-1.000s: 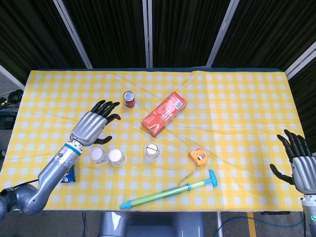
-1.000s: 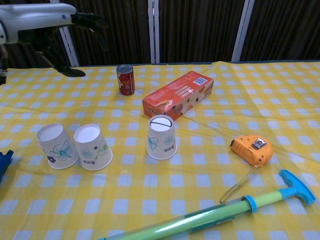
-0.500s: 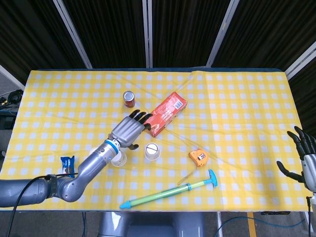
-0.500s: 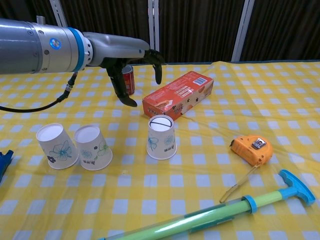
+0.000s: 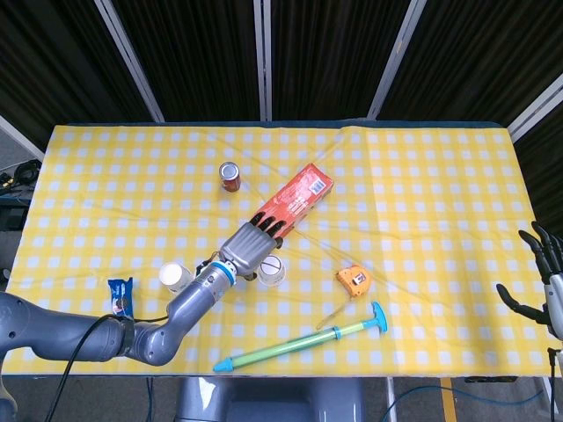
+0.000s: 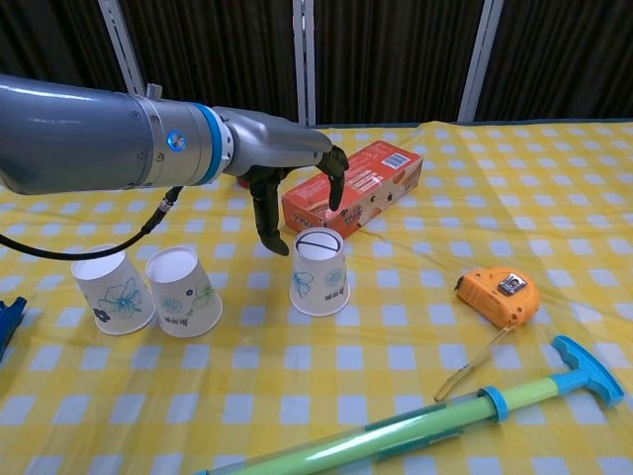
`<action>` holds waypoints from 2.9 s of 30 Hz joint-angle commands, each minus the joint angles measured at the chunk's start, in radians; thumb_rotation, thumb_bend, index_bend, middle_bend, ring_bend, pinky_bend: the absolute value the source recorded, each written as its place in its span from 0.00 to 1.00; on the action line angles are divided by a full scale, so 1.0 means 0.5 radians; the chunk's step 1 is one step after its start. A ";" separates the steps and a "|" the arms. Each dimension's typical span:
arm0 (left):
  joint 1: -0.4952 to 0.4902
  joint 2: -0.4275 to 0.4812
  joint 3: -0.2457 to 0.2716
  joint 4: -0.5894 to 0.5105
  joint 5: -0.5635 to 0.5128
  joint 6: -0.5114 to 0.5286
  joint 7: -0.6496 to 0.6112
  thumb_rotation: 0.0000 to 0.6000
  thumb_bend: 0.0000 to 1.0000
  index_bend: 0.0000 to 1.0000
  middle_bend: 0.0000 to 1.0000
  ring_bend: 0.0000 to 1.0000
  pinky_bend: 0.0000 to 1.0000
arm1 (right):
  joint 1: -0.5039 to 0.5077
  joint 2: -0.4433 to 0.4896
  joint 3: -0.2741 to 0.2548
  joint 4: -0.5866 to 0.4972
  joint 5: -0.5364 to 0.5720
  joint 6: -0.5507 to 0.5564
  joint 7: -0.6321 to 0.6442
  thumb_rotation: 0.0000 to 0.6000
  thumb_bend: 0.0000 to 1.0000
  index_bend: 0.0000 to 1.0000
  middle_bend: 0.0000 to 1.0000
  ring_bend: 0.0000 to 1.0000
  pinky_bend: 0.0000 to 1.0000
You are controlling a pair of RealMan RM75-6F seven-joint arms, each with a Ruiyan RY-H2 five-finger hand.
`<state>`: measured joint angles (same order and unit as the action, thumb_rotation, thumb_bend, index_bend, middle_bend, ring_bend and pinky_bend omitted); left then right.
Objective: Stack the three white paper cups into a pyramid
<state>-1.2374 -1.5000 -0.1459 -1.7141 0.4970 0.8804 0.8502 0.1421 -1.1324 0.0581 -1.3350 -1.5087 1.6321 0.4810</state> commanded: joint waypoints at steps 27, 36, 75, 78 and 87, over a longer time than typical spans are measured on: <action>-0.075 -0.029 0.089 0.015 0.027 0.164 -0.059 1.00 0.27 0.46 0.00 0.00 0.00 | -0.051 0.004 0.087 0.002 -0.033 -0.008 0.040 1.00 0.17 0.11 0.00 0.00 0.00; 0.093 0.405 0.005 -0.382 0.295 0.306 -0.292 1.00 0.27 0.45 0.00 0.00 0.00 | -0.066 0.005 0.088 -0.021 -0.064 0.004 -0.030 1.00 0.17 0.11 0.00 0.00 0.00; 0.768 1.001 0.379 -0.612 1.180 0.229 -0.675 1.00 0.27 0.43 0.00 0.00 0.00 | -0.144 0.024 0.025 -0.193 -0.279 0.163 -0.268 1.00 0.17 0.10 0.00 0.00 0.00; 0.758 0.992 0.367 -0.620 1.123 0.208 -0.634 1.00 0.27 0.43 0.00 0.00 0.00 | -0.147 0.028 0.032 -0.187 -0.270 0.166 -0.254 1.00 0.17 0.10 0.00 0.00 0.00; 0.731 0.991 0.346 -0.644 0.994 0.158 -0.536 1.00 0.26 0.41 0.00 0.00 0.00 | -0.156 0.034 0.035 -0.178 -0.277 0.181 -0.226 1.00 0.17 0.10 0.00 0.00 0.00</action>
<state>-0.8689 -1.0047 0.0299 -2.0319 0.9994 0.9638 0.5765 0.0647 -1.1157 0.0756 -1.4245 -1.6462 1.7218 0.3680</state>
